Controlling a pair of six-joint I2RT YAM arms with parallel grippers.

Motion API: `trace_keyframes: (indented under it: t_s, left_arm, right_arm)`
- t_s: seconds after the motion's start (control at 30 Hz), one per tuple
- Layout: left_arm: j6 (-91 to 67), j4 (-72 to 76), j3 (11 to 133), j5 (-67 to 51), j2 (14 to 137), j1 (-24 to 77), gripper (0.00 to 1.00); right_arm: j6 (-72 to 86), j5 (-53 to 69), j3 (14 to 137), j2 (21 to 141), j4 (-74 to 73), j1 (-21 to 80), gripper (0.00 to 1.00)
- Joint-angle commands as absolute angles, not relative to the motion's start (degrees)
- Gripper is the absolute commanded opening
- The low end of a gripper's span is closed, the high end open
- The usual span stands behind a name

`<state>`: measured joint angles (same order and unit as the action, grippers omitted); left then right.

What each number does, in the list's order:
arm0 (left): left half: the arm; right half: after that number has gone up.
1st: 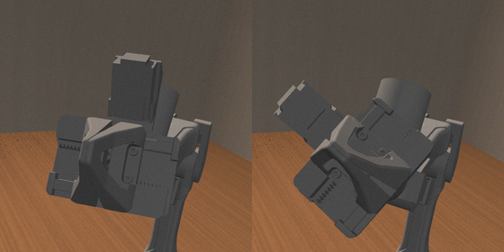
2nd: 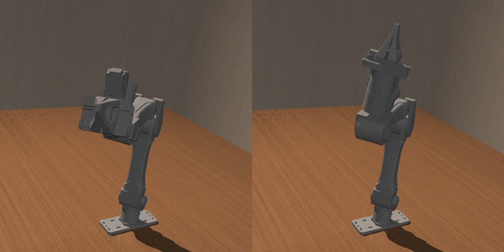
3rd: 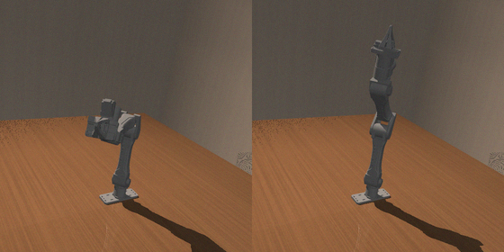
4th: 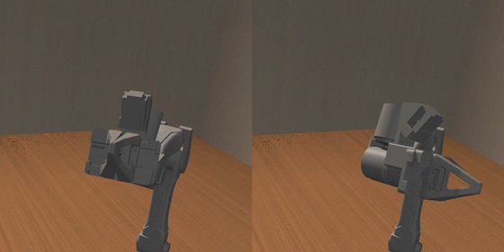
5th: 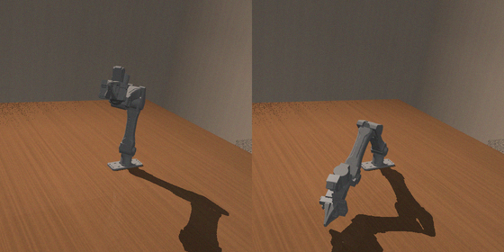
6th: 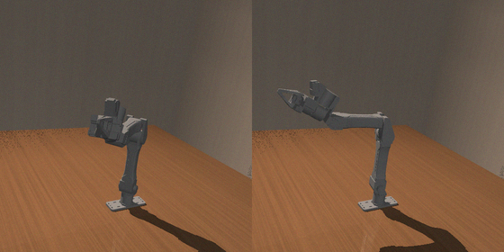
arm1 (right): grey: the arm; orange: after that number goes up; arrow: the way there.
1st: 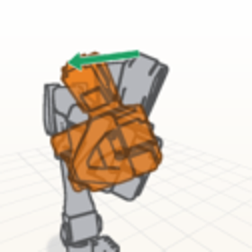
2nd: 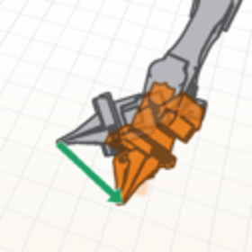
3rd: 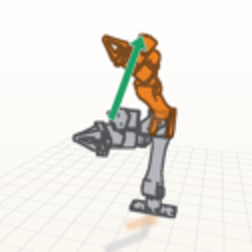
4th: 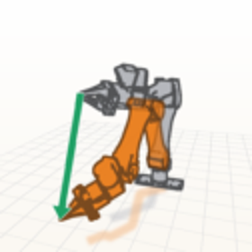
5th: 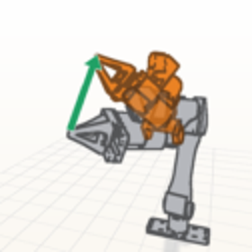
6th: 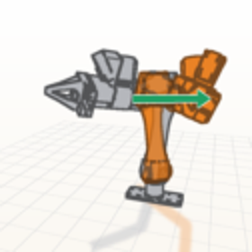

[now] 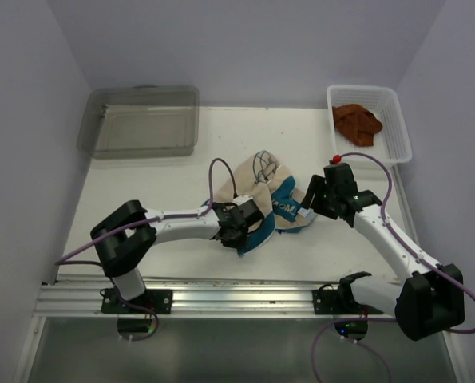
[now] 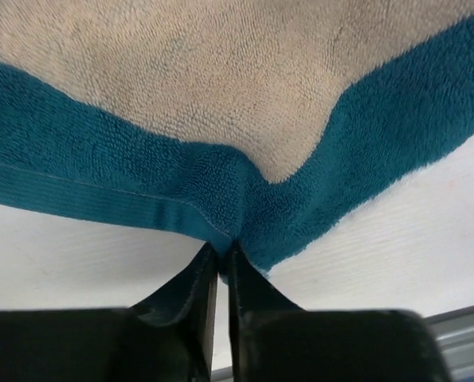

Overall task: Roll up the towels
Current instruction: Flatten the towel

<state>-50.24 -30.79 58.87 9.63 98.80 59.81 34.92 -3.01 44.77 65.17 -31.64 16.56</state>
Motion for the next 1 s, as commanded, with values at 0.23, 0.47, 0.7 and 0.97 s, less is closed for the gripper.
trace_keyframes:
  t_s: [0.23,0.47,0.7,0.97]
  left_arm:
    - [-48.35,-40.42,59.51,16.17,78.54,48.20,0.00]
    - [-41.49,-42.53,62.31,13.54,63.46,32.62,0.00]
    - [-39.90,-42.80,67.58,12.48,65.12,30.50,0.00]
    - [-37.97,-43.94,70.22,12.92,65.39,29.01,0.00]
  right_arm:
    - [34.10,-2.73,41.84,65.04,-30.06,16.52,0.63]
    - [34.89,1.22,38.67,67.49,-25.93,16.87,0.60]
    - [37.26,0.36,38.32,72.67,-22.24,21.44,0.67]
    - [41.74,-1.40,34.19,74.09,-18.20,22.94,0.60]
